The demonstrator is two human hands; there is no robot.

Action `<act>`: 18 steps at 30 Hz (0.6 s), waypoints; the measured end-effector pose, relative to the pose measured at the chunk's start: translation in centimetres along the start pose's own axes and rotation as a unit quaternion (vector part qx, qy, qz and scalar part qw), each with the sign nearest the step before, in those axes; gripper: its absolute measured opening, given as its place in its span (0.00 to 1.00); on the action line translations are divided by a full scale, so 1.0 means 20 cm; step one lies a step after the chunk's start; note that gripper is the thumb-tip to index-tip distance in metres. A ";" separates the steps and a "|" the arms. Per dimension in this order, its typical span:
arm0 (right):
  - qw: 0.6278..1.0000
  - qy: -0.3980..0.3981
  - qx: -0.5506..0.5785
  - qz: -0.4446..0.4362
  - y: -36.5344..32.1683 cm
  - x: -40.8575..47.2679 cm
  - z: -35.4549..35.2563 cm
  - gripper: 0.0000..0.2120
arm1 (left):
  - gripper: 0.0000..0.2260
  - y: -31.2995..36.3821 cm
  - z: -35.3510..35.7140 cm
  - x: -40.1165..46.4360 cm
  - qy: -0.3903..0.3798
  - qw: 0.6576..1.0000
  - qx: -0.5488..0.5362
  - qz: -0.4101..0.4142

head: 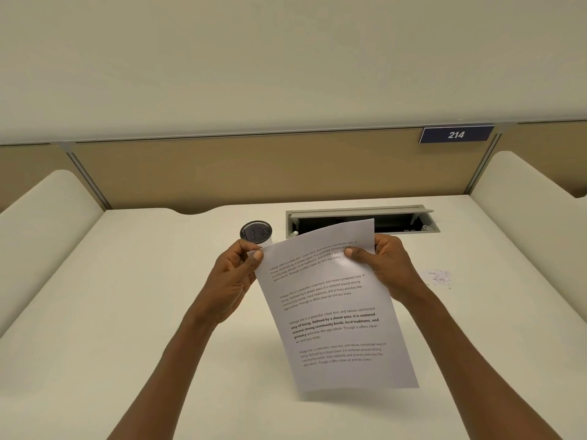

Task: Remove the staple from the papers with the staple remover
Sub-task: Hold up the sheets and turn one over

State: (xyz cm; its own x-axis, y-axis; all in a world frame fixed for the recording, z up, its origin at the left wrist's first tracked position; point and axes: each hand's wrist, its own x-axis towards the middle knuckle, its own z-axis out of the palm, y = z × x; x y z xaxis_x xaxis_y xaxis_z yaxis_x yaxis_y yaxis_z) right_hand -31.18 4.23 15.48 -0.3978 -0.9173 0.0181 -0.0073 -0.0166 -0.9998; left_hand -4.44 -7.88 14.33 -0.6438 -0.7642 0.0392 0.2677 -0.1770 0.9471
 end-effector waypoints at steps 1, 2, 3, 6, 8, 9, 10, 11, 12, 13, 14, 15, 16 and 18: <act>1.000 -0.002 0.002 -0.002 -0.01 0.00 0.00 0.08 | 0.22 0.00 0.00 0.00 -0.004 1.000 0.005 -0.001; 1.000 -0.004 0.002 -0.005 -0.01 0.00 0.00 0.09 | 0.24 0.01 0.00 0.00 -0.007 1.000 0.012 -0.001; 1.000 -0.005 0.000 -0.007 -0.01 -0.01 0.00 0.09 | 0.25 0.01 0.00 0.00 -0.010 1.000 0.018 -0.002; 1.000 -0.008 -0.007 -0.017 -0.02 -0.01 0.00 0.09 | 0.25 0.02 0.00 0.00 -0.016 0.999 0.042 0.005; 1.000 -0.009 -0.018 -0.022 -0.02 -0.01 -0.01 0.09 | 0.21 0.02 0.00 0.00 -0.022 0.998 0.057 0.008; 0.999 -0.009 -0.025 -0.024 -0.03 -0.01 -0.01 0.08 | 0.18 0.02 0.00 0.00 -0.023 0.998 0.064 0.006; 0.999 -0.010 -0.033 -0.024 -0.03 -0.01 -0.01 0.08 | 0.13 0.02 -0.01 0.01 -0.021 0.997 0.076 0.002; 0.999 -0.010 -0.044 -0.023 -0.04 0.00 -0.01 0.07 | 0.11 0.02 -0.02 0.01 -0.021 0.996 0.083 -0.004; 0.998 -0.013 -0.054 -0.023 -0.04 0.00 -0.01 0.07 | 0.13 0.03 -0.03 0.01 -0.027 0.996 0.088 -0.010; 0.998 -0.015 -0.062 -0.023 -0.04 0.00 -0.02 0.07 | 0.17 0.04 -0.04 0.01 -0.033 0.995 0.092 -0.019; 0.997 -0.019 -0.065 -0.024 -0.05 -0.01 -0.02 0.07 | 0.20 0.05 -0.05 0.01 -0.040 0.994 0.100 -0.029; 0.997 -0.022 -0.067 -0.024 -0.05 -0.01 -0.02 0.07 | 0.22 0.06 -0.06 0.01 -0.049 0.992 0.106 -0.038; 0.997 -0.025 -0.066 -0.023 -0.06 -0.02 -0.02 0.07 | 0.23 0.08 -0.06 0.01 -0.061 0.990 0.117 -0.046; 0.997 -0.030 -0.061 -0.022 -0.07 -0.03 -0.02 0.08 | 0.26 0.11 -0.06 0.00 -0.069 0.988 0.127 -0.061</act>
State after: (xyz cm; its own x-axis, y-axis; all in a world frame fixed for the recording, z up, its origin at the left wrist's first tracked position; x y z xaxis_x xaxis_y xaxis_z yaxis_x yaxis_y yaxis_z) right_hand -31.24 4.89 16.79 -0.3383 -0.9392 0.0585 -0.1375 -0.0121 -0.9904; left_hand -3.08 -9.03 16.00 -0.7561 -0.6523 -0.0528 0.0053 -0.0869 0.9962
